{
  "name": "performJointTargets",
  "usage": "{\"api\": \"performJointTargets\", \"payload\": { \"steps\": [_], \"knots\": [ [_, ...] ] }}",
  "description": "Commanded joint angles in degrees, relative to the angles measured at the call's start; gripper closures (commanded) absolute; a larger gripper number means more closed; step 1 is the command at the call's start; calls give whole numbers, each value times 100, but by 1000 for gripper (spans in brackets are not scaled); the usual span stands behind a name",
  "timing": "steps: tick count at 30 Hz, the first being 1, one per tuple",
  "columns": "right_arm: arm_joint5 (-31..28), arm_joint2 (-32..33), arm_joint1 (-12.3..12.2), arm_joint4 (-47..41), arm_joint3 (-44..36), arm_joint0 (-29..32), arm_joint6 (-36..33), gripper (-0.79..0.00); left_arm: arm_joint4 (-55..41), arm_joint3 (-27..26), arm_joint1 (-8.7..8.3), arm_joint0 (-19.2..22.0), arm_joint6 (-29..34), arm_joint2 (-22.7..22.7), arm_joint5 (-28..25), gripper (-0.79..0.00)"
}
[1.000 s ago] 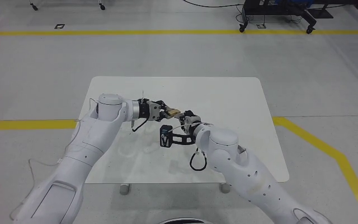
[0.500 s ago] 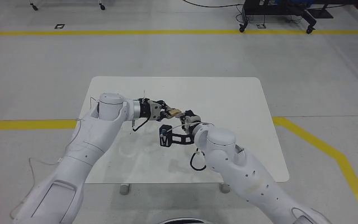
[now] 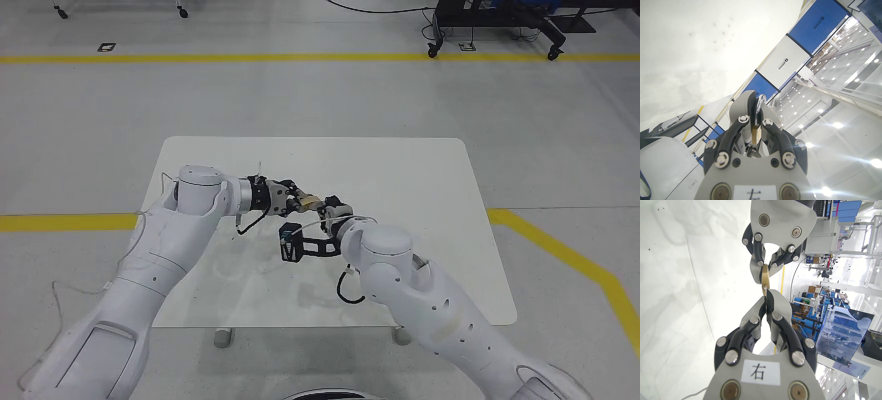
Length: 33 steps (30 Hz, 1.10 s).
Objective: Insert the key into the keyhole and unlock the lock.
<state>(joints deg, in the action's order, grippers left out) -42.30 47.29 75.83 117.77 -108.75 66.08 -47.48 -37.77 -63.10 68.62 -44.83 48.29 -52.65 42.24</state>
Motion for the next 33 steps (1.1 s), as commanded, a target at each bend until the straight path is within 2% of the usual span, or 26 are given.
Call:
{"api": "performJointTargets", "payload": {
  "steps": [1, 18, 25, 30, 33],
  "knots": [
    [-6, -1, 10, -14, 8, -11, 3, 0, -16, 4, 0, 4, -6, -6, 8, 0],
    [-166, 319, -6, -298, -11, 47, 637, 0, -141, 23, -5, 5, -121, -61, 21, 0],
    [-169, 988, -154, -430, -282, 448, 1333, 0, -351, 324, -64, -31, 99, -304, -131, 0],
    [-125, 1670, -307, -499, -437, 927, 2187, 0, -395, 395, -127, -44, 441, -441, -238, 0],
    [-122, 1747, -325, -485, -434, 979, 2269, 0, -399, 356, -169, -64, 728, -511, -376, 0]
  ]
}}
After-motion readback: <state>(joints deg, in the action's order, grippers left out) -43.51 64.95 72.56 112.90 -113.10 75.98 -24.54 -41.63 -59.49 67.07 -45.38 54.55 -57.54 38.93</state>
